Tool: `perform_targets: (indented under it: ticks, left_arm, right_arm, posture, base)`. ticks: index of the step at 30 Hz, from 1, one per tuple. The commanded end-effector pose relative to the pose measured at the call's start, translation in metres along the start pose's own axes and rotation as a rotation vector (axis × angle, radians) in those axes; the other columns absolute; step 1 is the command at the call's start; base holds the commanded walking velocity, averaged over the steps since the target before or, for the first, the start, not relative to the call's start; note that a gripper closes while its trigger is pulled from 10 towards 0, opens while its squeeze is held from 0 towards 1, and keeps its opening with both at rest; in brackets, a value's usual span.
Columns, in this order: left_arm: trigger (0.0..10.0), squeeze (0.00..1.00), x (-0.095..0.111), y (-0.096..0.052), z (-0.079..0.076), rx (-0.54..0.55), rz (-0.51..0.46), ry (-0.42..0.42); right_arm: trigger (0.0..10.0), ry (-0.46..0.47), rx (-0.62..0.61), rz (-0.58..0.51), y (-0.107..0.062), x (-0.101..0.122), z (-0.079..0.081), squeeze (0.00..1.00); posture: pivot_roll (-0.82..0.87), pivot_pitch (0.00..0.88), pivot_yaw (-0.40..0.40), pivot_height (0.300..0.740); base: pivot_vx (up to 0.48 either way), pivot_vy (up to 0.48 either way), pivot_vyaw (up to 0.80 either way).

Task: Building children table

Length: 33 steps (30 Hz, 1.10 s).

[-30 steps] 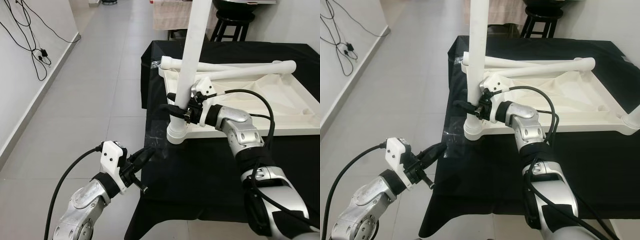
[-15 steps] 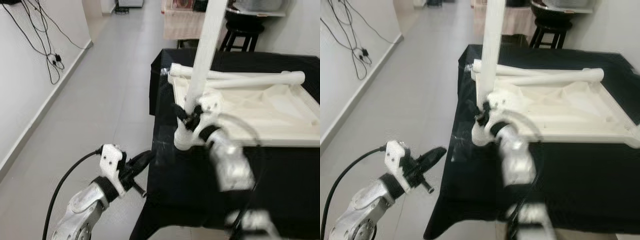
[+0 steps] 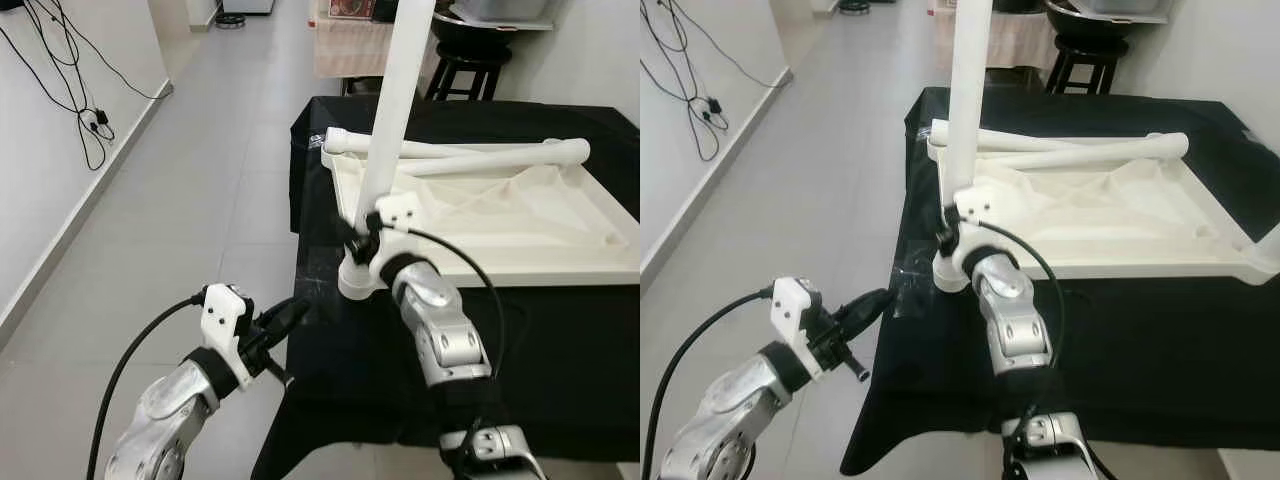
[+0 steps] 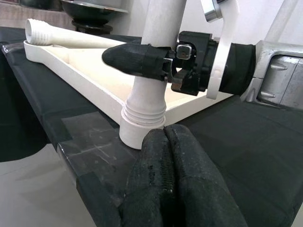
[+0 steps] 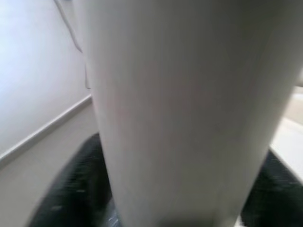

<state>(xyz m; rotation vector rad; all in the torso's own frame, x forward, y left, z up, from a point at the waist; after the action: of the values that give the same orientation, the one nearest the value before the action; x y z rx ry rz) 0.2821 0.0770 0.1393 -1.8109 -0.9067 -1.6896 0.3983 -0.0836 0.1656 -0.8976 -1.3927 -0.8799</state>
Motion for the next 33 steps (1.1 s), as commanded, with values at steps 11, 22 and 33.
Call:
perform_targets:
  ticks: [11,22,33]
  left_arm:
    - [10.0,0.00,-0.003,0.000,0.000,0.002,0.011,-0.010]
    - [10.0,0.00,-0.003,-0.001,0.000,0.004,0.015,-0.005]
    - [10.0,0.00,-0.002,-0.001,-0.001,0.008,0.014,-0.003]
  right_arm:
    - [10.0,-0.118,0.392,0.035,0.004,0.017,-0.006,0.00]
    - [0.0,-0.029,0.482,0.058,0.015,0.027,-0.018,0.00]
    - [0.0,-0.041,0.501,0.069,0.010,0.020,-0.024,0.00]
  posture:
    - [0.01,0.086,-0.039,0.740]
    - [0.04,0.092,-0.047,0.740]
    - [0.03,0.097,-0.046,0.740]
  base:
    - [0.000,0.000,0.00]
    - [0.000,0.000,0.00]
    - [0.000,0.000,0.00]
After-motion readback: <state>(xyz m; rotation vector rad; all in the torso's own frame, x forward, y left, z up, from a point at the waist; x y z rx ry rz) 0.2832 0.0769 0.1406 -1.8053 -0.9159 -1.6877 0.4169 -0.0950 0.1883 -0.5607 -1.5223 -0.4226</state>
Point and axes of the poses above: a point about 5 cm out from each wrist's last joint towards the gripper, its own y axis pointing out of the wrist towards the gripper, its own x axis along the axis of the wrist's last joint, z = x × y, the point moved 6 cm from there along y, pointing out of the wrist towards the gripper, and after that the axes turned 1 degree about y, right-handed, at the moved point
